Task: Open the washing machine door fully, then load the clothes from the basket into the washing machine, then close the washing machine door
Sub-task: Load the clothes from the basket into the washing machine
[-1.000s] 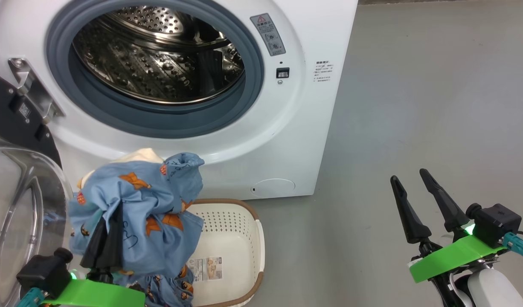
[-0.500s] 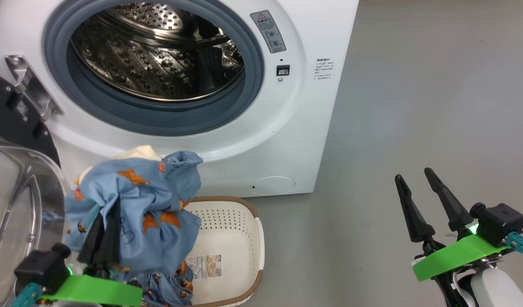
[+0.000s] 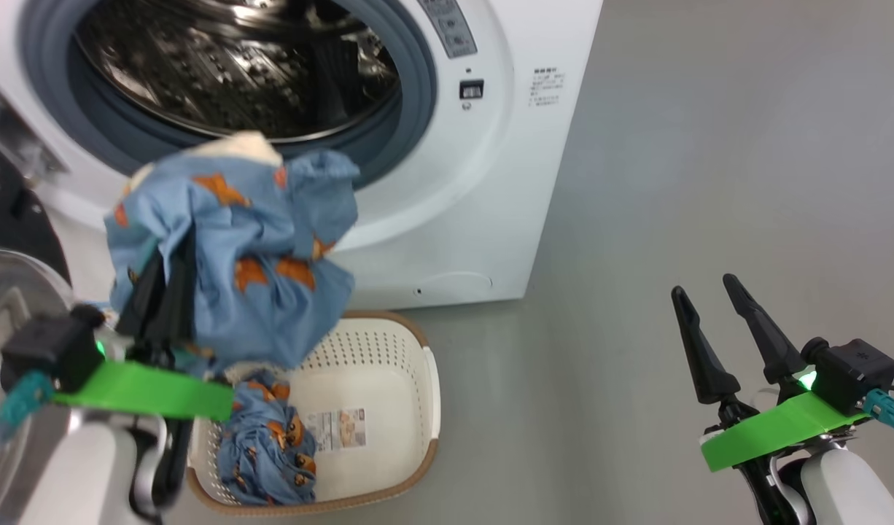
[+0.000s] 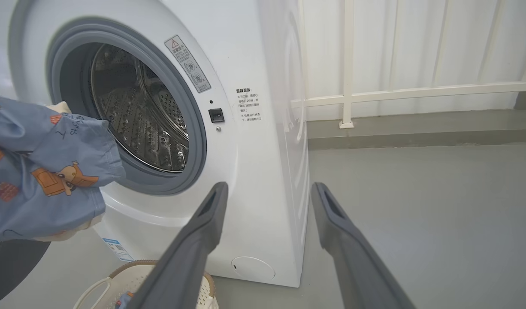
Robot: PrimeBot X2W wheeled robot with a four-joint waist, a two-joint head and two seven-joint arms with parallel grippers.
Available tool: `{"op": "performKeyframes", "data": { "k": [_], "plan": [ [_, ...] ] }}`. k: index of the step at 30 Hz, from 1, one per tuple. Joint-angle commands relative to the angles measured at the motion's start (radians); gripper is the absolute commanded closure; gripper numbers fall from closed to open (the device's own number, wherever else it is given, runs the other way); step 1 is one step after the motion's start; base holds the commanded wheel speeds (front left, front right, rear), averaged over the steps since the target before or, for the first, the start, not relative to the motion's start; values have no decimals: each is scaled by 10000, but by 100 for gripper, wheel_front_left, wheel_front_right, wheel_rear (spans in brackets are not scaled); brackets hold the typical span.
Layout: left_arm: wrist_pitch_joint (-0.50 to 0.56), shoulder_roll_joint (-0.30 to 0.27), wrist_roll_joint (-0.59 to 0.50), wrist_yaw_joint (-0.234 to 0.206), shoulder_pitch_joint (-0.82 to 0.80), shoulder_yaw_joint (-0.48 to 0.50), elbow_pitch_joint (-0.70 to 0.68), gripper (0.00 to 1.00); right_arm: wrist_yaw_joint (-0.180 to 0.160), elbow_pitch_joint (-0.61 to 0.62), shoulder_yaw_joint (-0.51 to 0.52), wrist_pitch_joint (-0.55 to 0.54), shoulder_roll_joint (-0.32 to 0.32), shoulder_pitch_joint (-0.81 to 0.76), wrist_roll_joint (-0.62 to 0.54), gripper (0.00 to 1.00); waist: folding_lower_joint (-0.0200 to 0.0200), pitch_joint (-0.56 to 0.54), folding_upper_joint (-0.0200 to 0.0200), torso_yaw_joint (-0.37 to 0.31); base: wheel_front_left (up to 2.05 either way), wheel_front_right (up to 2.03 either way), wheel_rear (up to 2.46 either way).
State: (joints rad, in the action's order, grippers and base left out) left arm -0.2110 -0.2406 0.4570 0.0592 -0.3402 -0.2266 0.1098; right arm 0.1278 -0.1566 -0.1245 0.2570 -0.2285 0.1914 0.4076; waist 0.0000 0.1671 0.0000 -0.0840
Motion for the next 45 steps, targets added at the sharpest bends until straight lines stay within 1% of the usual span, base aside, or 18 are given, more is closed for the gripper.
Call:
{"op": "performKeyframes", "data": {
  "k": [1, 11, 16, 20, 27, 28, 39, 45],
  "plan": [
    [60, -289, -90, 133, -706, 318, -48, 100, 29, 304, -203, 48, -61, 368, -68, 0, 0, 420, 0, -176, 0, 0, 0],
    [-69, -473, -287, 436, -3252, 60, 1901, 100, 29, 626, -5, 48, 207, 845, -245, 0, 0, 1753, 0, -438, 0, 0, 0],
    [-220, -430, -212, 536, -4588, 46, 3318, 100, 29, 752, -18, 48, 302, 1071, -248, 0, 0, 2286, 0, -592, 0, 0, 0],
    [-321, -490, -188, 604, -5608, 3, 4387, 100, 29, 830, 9, 48, 440, 1251, -251, 0, 0, 2704, 0, -836, 0, 0, 0],
    [-415, -708, -268, 675, -7341, -222, 5846, 100, 29, 978, 53, 48, 667, 1352, -291, 0, 0, 3516, 0, -1231, 0, 0, 0],
    [-415, -708, -268, 675, -7341, -222, 5846, 100, 29, 978, 53, 48, 667, 1352, -291, 0, 0, 3516, 0, -1231, 0, 0, 0],
    [-413, -1108, -166, 710, -9693, -716, 7924, 100, 29, 1157, -21, 48, 1062, 1600, -314, 0, 0, 4522, 0, -1869, 0, 0, 0],
    [-480, -1495, -282, 713, -10779, -1040, 8288, 100, 29, 1169, -72, 48, 1268, 1572, -307, 0, 0, 4804, 0, -2312, 0, 0, 0]
  ]
}}
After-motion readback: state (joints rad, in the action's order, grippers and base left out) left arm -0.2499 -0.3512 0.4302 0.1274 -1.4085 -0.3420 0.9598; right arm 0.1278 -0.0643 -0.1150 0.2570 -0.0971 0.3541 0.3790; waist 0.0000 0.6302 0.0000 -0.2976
